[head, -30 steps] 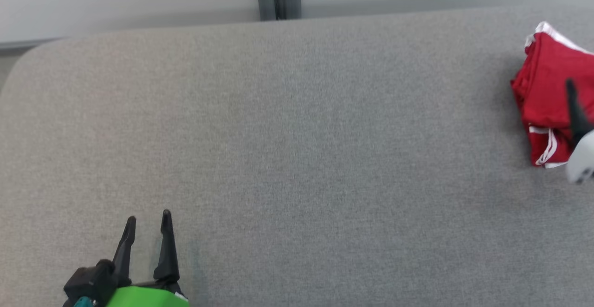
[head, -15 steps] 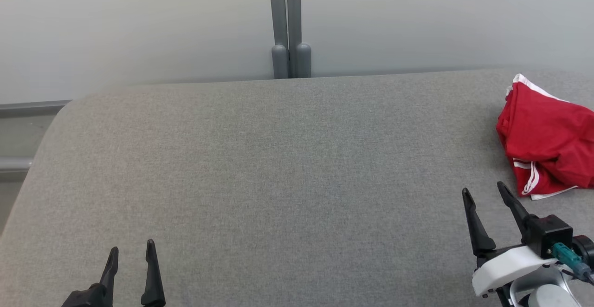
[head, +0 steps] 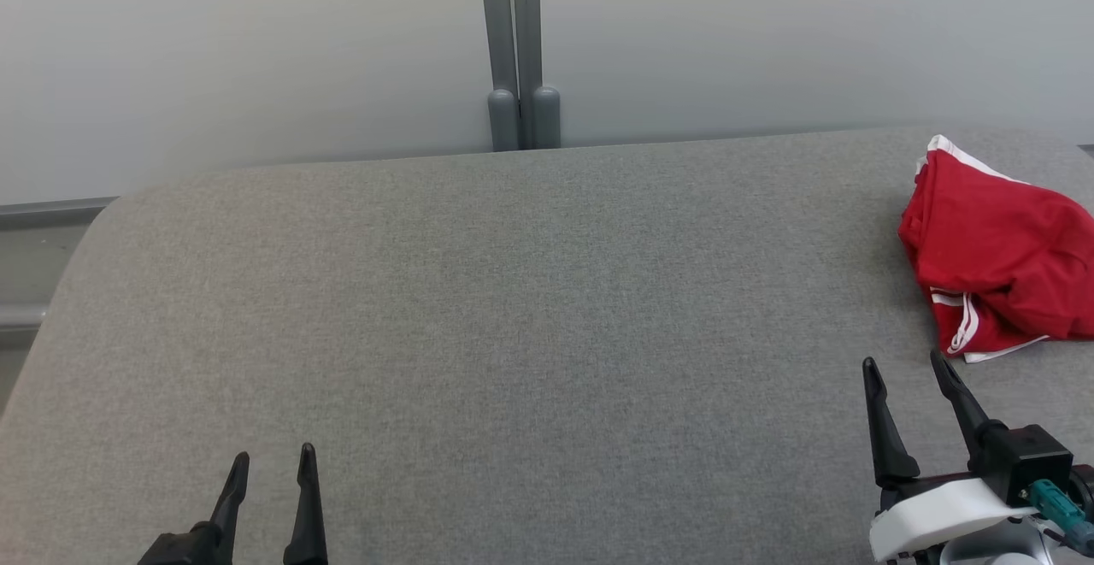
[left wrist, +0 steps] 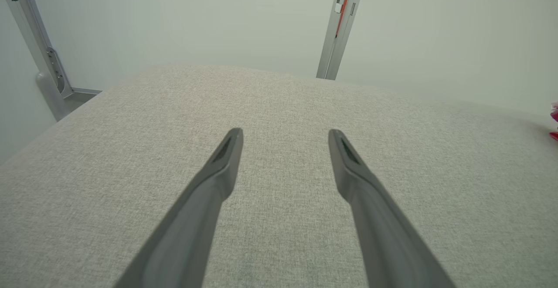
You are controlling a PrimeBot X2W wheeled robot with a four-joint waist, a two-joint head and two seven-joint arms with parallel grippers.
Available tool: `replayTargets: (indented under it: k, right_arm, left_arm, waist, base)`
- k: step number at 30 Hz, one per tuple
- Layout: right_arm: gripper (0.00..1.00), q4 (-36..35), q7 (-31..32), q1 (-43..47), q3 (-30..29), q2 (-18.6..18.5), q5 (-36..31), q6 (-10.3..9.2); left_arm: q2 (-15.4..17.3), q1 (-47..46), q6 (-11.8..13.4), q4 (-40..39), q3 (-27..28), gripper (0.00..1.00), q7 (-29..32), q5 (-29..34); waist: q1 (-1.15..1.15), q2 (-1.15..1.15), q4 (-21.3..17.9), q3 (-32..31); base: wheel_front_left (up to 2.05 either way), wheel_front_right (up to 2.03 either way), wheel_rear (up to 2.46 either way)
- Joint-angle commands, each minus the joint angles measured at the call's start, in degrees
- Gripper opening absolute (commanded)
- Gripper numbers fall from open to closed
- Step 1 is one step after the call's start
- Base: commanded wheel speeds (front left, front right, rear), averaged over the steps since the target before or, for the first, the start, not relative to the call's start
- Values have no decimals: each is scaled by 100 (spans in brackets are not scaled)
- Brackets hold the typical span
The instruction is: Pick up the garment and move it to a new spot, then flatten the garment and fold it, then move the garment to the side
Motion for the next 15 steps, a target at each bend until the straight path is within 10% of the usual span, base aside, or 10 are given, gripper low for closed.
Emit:
replayTargets:
  k: [1, 8, 9, 15]
  right_arm:
    - [100, -28, -17, 58, -44, -1, -66, -2]
    - [100, -50, -17, 44, -222, -4, -85, -2]
    - [0, -27, 0, 0, -215, -4, -41, 0]
    - [0, 224, 90, -3, -232, 65, 191, 0]
  left_arm:
    - [23, -31, -11, -8, 1, 100, -1, -26]
    - [21, -22, -38, 40, -73, 100, -1, -64]
    - [1, -1, -13, 36, -78, 0, 0, -41]
    - [-27, -6, -10, 228, -81, 0, 57, -257]
  waist:
    - [0, 0, -12, 1]
    - [0, 0, -55, 12]
    - [0, 0, -54, 11]
    - [0, 0, -58, 15]
  base:
    - [0, 0, 0]
    - [0, 0, 0]
    - [0, 0, 0]
    - [0, 0, 0]
